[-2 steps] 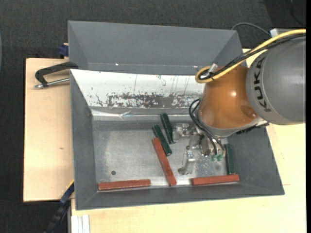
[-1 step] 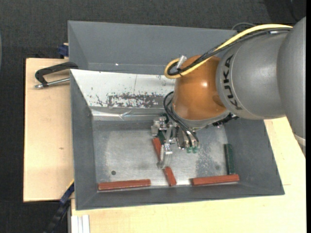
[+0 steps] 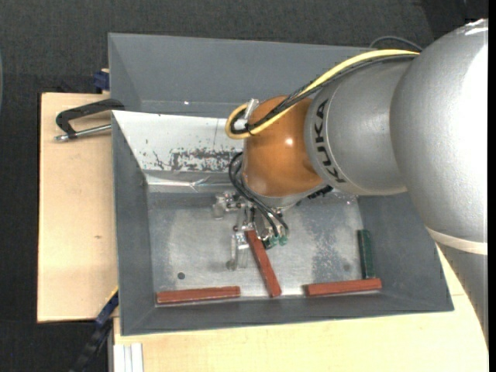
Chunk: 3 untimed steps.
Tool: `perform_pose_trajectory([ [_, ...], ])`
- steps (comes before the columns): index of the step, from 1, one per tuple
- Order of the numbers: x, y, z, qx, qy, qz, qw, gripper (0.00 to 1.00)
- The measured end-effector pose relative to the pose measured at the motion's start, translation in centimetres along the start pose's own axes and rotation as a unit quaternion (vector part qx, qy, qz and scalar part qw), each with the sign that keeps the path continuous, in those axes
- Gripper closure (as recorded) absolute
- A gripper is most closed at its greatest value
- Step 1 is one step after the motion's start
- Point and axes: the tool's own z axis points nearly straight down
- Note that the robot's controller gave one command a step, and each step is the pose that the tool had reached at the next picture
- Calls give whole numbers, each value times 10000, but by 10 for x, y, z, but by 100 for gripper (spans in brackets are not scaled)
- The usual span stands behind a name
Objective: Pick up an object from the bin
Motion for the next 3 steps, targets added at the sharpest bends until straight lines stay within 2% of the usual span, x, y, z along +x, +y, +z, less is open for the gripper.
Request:
perform_pose_trajectory([
  [1,30,-39,15,-6,21,544,9985,0],
  [2,40,-63,10,14,34,553,9985,0],
  [3,44,-88,14,-3,21,-840,9965,0],
])
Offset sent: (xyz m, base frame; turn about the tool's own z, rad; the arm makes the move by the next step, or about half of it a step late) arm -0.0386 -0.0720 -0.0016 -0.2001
